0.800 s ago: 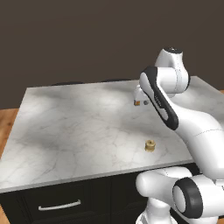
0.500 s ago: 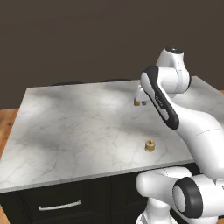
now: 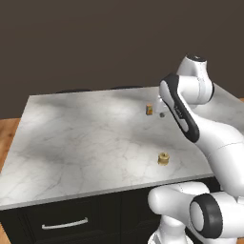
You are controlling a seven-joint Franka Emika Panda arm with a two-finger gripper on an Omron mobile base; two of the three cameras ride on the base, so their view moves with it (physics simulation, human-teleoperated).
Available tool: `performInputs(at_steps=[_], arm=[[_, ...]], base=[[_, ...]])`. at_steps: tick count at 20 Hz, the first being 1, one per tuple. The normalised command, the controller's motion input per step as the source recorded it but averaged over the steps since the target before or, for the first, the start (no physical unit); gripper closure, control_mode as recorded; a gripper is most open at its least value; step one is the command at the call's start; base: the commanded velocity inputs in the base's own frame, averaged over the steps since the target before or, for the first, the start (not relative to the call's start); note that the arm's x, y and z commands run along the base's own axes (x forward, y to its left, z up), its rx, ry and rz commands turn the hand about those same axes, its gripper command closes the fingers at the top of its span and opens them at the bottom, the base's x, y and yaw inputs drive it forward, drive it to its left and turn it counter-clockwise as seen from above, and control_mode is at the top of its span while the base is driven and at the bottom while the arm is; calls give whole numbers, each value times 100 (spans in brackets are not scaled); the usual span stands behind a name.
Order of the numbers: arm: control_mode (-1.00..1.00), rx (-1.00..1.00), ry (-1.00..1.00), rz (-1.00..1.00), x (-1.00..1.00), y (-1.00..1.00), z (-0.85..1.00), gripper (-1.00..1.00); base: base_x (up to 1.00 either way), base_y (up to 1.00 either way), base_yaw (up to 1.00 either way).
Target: Pick the candle and candle from the dining table and place them in the open cabinet. Close the cabinet after placing the objects.
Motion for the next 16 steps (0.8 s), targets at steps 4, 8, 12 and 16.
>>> performInputs(at_steps=[4,8,12,16], arm=[[-100,0,0,2,-11,-26,-18,-100],[-100,0,0,2,-11,-26,-15,-100],[-100,0,0,2,-9,-27,-13,-100],[-100,0,0,2,-14,-36,-11,-100]], base=[[0,0,0],[0,0,0],[0,0,0],[0,0,0]])
